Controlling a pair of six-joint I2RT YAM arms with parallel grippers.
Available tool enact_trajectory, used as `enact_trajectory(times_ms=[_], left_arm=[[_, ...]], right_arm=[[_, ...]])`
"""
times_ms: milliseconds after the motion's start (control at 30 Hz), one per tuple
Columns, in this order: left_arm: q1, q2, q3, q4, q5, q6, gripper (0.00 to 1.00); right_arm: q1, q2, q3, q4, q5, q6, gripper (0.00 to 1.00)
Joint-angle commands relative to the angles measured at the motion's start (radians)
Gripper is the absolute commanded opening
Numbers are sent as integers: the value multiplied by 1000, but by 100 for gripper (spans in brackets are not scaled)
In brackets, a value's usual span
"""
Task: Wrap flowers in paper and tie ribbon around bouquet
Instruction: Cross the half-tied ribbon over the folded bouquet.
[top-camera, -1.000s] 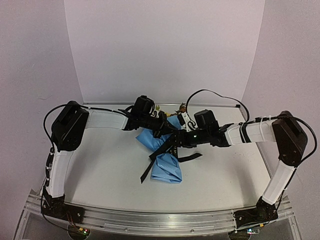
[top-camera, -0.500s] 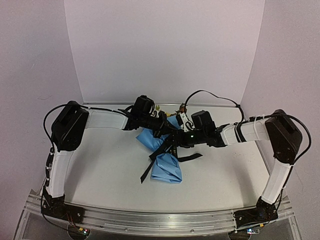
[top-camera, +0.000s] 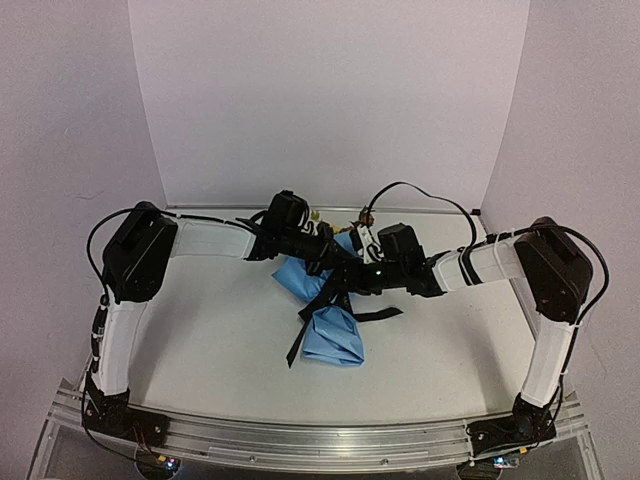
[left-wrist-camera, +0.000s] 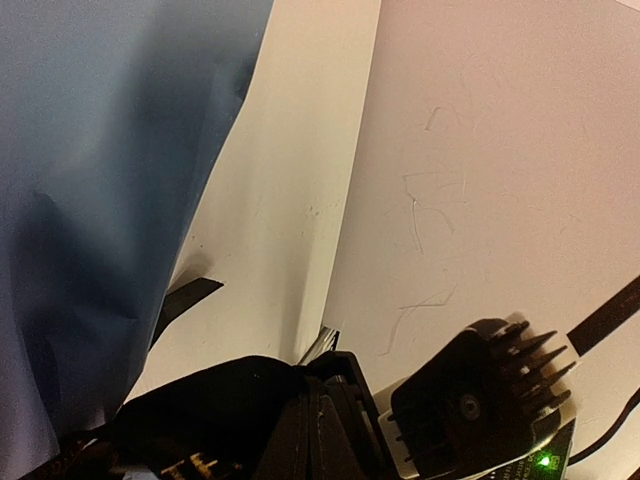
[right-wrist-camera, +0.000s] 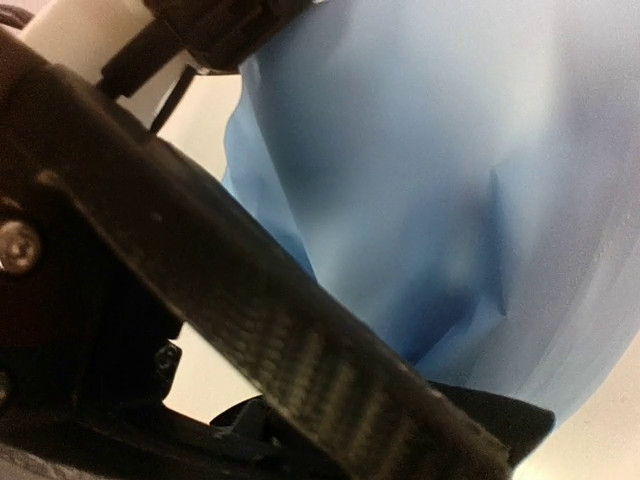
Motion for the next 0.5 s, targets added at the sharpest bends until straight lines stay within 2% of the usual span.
enact_trajectory(times_ms=[0,67,467], left_arm=[[9,-68,14,36,7,18,0],[14,-78,-3,31,-3,34,0],[37,-164,-95,-58,-62,183,0]], right_arm=[[2,-24,14,62,-10,36,7],[2,-49,-7,61,-16,49,0],[-3,-166,-82,-85,-95,111,0]])
